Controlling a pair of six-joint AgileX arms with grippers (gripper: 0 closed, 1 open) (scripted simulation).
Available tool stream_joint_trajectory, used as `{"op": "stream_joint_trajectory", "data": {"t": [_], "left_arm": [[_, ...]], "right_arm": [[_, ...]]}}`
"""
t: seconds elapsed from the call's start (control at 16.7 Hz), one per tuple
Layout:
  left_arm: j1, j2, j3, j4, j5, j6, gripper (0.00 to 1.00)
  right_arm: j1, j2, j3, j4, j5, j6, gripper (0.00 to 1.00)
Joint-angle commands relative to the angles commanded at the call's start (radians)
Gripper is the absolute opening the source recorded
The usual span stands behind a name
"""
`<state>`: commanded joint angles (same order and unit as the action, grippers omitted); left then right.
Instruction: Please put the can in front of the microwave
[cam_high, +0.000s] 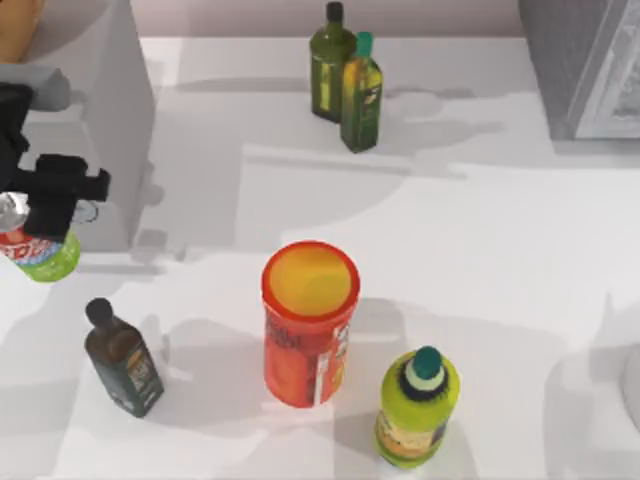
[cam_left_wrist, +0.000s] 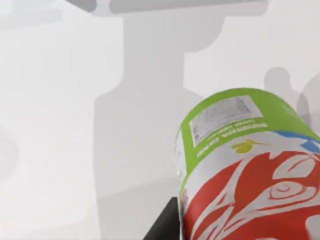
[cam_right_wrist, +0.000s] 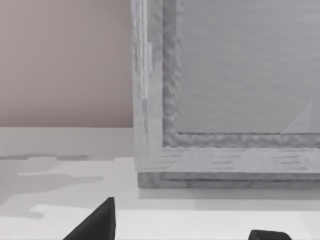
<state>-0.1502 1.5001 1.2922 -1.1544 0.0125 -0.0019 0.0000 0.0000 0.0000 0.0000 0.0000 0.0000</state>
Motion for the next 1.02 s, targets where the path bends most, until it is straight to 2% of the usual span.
{"op": "stream_joint_trajectory", "data": {"t": [0.18,0.42,1.02], "left_arm": [[0.109,-0.102,-0.177,0.020,-0.012,0.020,0.00],[0.172,-0.137,-0.343,0.026,-0.014,0.043,0.00],[0.177,-0.130,-0.383,0.045,-0.014,0.048,0.00]], "right_arm": [[0.000,0.000,0.000,0.000,0.000,0.000,1.00],[0.000,0.000,0.000,0.000,0.000,0.000,1.00],[0.000,0.000,0.000,0.000,0.000,0.000,1.00]]}}
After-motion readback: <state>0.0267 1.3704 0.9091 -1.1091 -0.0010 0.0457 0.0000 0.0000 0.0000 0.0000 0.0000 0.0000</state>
